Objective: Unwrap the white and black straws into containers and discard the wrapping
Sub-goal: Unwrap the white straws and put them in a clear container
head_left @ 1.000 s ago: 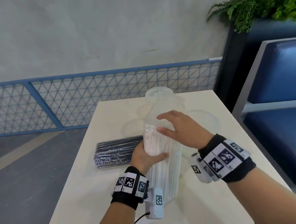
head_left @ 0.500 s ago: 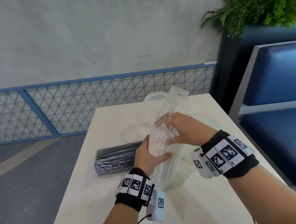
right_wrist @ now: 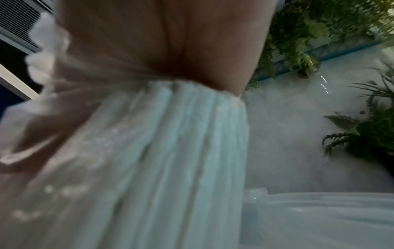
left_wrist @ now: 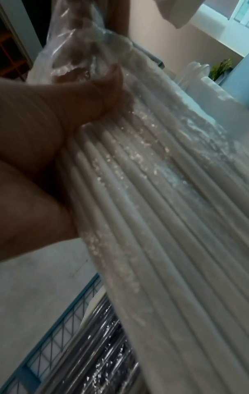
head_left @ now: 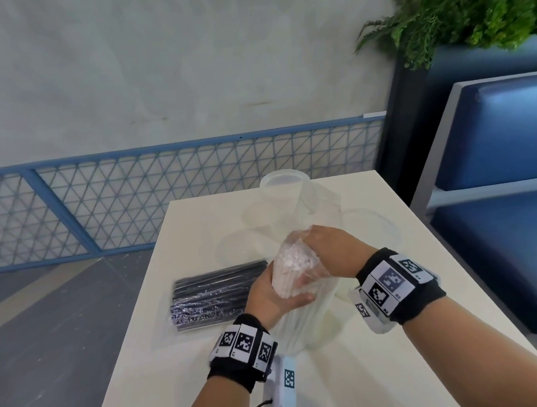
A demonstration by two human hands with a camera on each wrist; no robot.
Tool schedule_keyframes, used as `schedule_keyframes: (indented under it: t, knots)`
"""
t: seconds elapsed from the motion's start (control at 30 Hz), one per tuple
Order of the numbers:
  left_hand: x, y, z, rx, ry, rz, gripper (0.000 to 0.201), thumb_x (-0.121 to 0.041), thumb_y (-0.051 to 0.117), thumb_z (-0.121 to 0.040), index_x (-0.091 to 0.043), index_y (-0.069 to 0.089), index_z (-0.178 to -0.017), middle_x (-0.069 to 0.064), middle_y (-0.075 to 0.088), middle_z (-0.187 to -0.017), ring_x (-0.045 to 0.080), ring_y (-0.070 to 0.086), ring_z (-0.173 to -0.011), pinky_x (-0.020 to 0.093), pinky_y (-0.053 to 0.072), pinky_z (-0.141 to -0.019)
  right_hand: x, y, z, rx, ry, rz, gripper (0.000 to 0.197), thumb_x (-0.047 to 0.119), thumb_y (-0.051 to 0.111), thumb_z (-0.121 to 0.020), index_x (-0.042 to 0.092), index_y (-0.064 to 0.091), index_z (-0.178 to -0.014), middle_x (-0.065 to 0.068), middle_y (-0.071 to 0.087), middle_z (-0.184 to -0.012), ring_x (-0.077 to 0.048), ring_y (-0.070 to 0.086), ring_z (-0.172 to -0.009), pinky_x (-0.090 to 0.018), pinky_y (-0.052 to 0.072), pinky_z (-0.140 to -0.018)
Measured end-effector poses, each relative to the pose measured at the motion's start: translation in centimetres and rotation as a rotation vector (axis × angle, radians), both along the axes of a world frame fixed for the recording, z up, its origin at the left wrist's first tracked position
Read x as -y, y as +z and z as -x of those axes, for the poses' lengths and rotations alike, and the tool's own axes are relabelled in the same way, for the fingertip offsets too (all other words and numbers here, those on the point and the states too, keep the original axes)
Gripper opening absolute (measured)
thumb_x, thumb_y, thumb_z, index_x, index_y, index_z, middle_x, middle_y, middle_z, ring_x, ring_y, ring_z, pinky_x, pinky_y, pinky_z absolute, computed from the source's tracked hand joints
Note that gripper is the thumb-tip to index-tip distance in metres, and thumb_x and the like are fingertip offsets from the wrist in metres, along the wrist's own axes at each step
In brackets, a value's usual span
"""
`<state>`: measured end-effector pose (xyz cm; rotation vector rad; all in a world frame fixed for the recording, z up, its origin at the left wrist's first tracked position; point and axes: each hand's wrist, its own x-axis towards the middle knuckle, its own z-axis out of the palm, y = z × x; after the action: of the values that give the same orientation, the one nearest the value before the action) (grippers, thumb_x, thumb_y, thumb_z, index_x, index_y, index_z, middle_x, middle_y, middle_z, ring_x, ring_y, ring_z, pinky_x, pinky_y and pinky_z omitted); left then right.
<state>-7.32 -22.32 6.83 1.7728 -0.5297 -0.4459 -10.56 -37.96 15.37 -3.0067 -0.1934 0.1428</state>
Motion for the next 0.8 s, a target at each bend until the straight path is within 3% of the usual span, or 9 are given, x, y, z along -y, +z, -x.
schedule_keyframes:
  t: [0.1,0.23,0.3,0.4,0.53,0.6,0.67,0.73,0.8]
  knots:
    - [0.1,-0.2,0.1,-0.010,-0.004,0.001,0.067,-0.032,0.088,-0.053,-0.038,0.054,-0.110,-0.011,0.066,-0.109,0.003,0.060,-0.105,0.018,0.047,-0.084,0.2,-0.3,-0.1,0.033,0.011,0.030,0.051,0.039,0.057,-0.085,0.009,0.048,-0.126,-0.009,0.062,-0.114,-0.025,0.060,-0.106,-0.030,0.045,-0.089]
    - [0.1,-0.4,-0.1,-0.023,0.043,-0.006,0.055,-0.036,0.086,-0.056,-0.029,0.061,-0.104,-0.008,0.070,-0.102,0.009,0.065,-0.100,0.028,0.051,-0.087,0.5,-0.2,0.1,0.094,-0.009,-0.204,0.063,0.042,0.068,-0.078,0.012,0.049,-0.130,-0.008,0.062,-0.121,-0.024,0.059,-0.107,-0.019,0.037,-0.081]
    - [0.2,-0.5,-0.2,-0.024,0.058,0.013,0.051,-0.037,0.086,-0.056,-0.029,0.063,-0.100,-0.006,0.072,-0.098,0.008,0.067,-0.096,0.033,0.053,-0.088,0.9,-0.3,-0.2,0.128,-0.003,-0.303,0.065,0.044,0.074,-0.071,0.013,0.055,-0.125,-0.006,0.068,-0.106,-0.023,0.061,-0.094,-0.017,0.035,-0.074]
    - [0.5,-0.2,0.0,-0.019,0.088,0.029,0.045,-0.038,0.086,-0.057,-0.031,0.064,-0.096,-0.004,0.073,-0.097,0.011,0.068,-0.094,0.035,0.054,-0.086,1.6,-0.1,-0.6,0.144,0.000,-0.389,0.049,0.040,0.078,-0.069,0.012,0.064,-0.107,0.014,0.054,-0.069,-0.009,0.050,-0.064,-0.015,0.034,-0.060]
    - [1.2,0.5,0.1,0.018,0.104,0.025,0.034,-0.033,0.082,-0.065,-0.034,0.060,-0.092,-0.003,0.071,-0.096,0.013,0.067,-0.091,0.033,0.055,-0.083,2.8,0.8,-0.6,0.198,0.022,-0.444,0.026,0.038,0.078,-0.069,0.022,0.060,-0.075,0.015,0.043,-0.055,0.001,0.042,-0.050,-0.011,0.034,-0.052]
    - [1.6,0.5,0.3,0.025,0.096,0.020,0.034,-0.033,0.081,-0.067,-0.035,0.059,-0.093,-0.003,0.070,-0.097,0.012,0.067,-0.091,0.032,0.055,-0.083,3.2,1.5,-0.6,0.208,0.036,-0.443,0.029,0.035,0.079,-0.069,0.032,0.051,-0.066,0.017,0.037,-0.051,0.001,0.045,-0.047,-0.008,0.036,-0.054]
    - [1.8,0.2,0.6,0.019,0.075,0.007,0.040,-0.036,0.080,-0.066,-0.035,0.058,-0.099,-0.004,0.069,-0.101,0.013,0.066,-0.095,0.035,0.054,-0.086,3.3,1.4,-0.4,0.174,0.035,-0.394,0.027,0.035,0.080,-0.067,0.025,0.062,-0.084,0.015,0.043,-0.056,0.002,0.046,-0.051,-0.008,0.037,-0.056]
    - [1.9,-0.3,0.9,0.027,0.033,-0.025,0.058,-0.046,0.080,-0.062,-0.031,0.055,-0.112,-0.006,0.067,-0.109,0.012,0.063,-0.102,0.034,0.052,-0.091,3.4,0.9,-0.3,0.094,0.014,-0.377,0.058,0.039,0.080,-0.065,0.015,0.056,-0.112,0.002,0.062,-0.077,-0.009,0.058,-0.069,-0.012,0.042,-0.063]
    - [2.0,-0.4,1.2,0.041,-0.002,-0.038,0.080,-0.054,0.079,-0.056,-0.027,0.048,-0.125,-0.009,0.064,-0.116,0.006,0.060,-0.107,0.028,0.049,-0.093,3.0,0.2,0.0,0.061,0.037,-0.328,0.069,0.043,0.078,-0.067,0.015,0.050,-0.123,-0.007,0.067,-0.098,-0.023,0.064,-0.085,-0.029,0.050,-0.077]
